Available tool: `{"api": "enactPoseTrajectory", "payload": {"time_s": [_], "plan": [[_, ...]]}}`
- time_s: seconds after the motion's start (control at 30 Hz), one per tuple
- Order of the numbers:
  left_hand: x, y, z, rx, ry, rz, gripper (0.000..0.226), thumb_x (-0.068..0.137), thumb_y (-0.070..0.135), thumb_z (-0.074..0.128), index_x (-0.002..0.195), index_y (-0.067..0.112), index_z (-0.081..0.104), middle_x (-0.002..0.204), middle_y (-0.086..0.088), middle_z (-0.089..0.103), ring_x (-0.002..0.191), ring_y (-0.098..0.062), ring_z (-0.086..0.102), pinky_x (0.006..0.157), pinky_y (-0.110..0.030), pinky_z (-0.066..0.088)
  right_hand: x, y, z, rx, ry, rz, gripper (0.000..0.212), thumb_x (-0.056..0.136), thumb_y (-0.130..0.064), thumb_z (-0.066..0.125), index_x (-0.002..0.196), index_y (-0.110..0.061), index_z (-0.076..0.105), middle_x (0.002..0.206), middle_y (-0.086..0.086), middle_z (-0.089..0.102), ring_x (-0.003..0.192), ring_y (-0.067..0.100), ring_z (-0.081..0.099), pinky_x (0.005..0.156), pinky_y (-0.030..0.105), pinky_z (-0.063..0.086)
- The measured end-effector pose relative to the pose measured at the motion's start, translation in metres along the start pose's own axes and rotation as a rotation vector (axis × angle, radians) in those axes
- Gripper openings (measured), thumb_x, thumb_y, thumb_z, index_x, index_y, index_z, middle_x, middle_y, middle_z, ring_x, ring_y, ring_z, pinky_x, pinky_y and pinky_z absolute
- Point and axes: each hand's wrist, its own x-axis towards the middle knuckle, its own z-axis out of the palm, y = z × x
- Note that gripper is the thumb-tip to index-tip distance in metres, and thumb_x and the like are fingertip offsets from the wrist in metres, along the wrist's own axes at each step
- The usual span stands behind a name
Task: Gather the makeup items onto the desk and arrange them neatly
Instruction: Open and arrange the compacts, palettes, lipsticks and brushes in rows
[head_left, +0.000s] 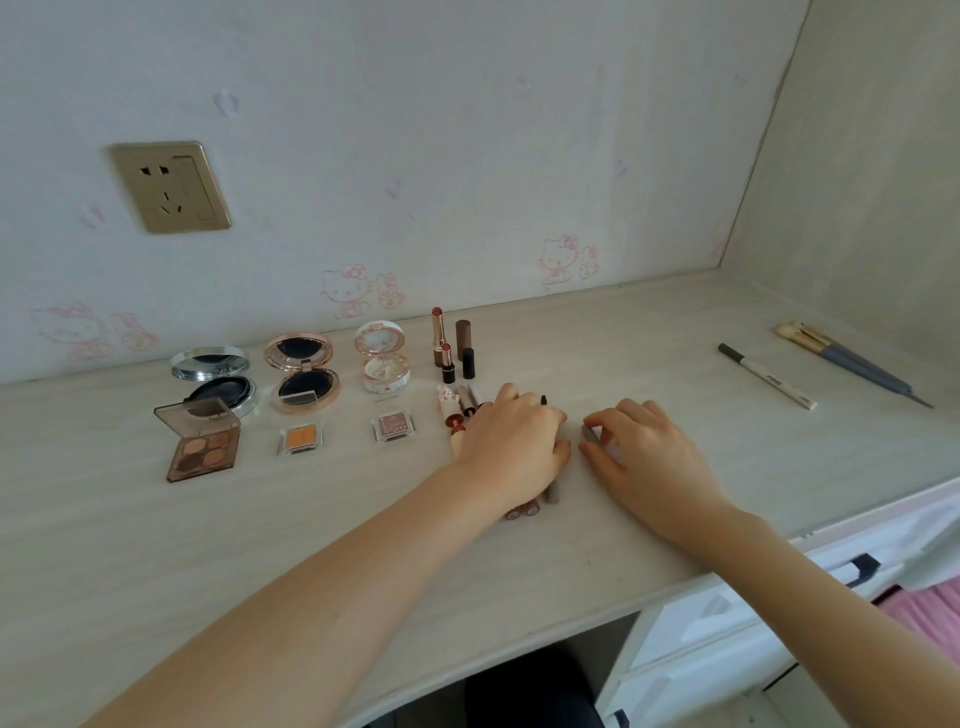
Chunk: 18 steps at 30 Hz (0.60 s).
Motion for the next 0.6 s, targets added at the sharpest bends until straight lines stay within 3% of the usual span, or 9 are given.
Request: {"api": "enactPoseTrajectory", "payload": {"time_s": [0.1,0.3,0.43,0.6], "plan": [[-0.011,-0.003,-0.005,-0.048,-0.061,0.036,0.040,0.094,0.041,0.048,0.128,0.024,0.058,0.109,-0.001,0.053,0.109,-0.022,0.039,0.091,-0.040,0.043,-0.004,0.000,-0.003,0.023,-0.006,-0.022,0.018,0.087,-0.021,0.061,0.101,-0.012,0.068,0.086,0.003,0.062,0.077,0.025,0.055,0.066,0.039,0.052],[-0.028,-0.013,-0.010,-0.051,-0.147,0.100,0.051,0.087,0.055,0.051,0.133,0.032,0.053,0.121,0.010,0.050,0.116,-0.019,0.031,0.103,-0.038,0.033,-0.008,0.001,-0.005,0.045,-0.063,-0.038,0.029,0.081,-0.009,0.060,0.109,-0.014,0.066,0.097,0.002,0.063,0.085,0.027,0.056,0.072,0.042,0.052],[-0.028,-0.014,-0.011,-0.040,-0.137,0.124,0.057,0.084,0.052,0.056,0.137,0.031,0.050,0.124,0.011,0.049,0.118,-0.018,0.029,0.098,-0.027,0.026,-0.005,-0.001,-0.003,0.061,-0.059,-0.030,0.027,0.082,-0.006,0.060,0.107,-0.015,0.067,0.096,0.001,0.063,0.084,0.027,0.056,0.071,0.041,0.052],[-0.025,-0.014,-0.012,-0.026,-0.132,0.121,0.064,0.080,0.056,0.057,0.138,0.029,0.048,0.121,0.009,0.051,0.117,-0.018,0.029,0.095,-0.027,0.023,0.001,-0.001,0.002,0.103,-0.051,-0.032,0.024,0.084,-0.008,0.062,0.106,-0.013,0.069,0.097,0.001,0.064,0.085,0.026,0.057,0.070,0.037,0.052]]}}
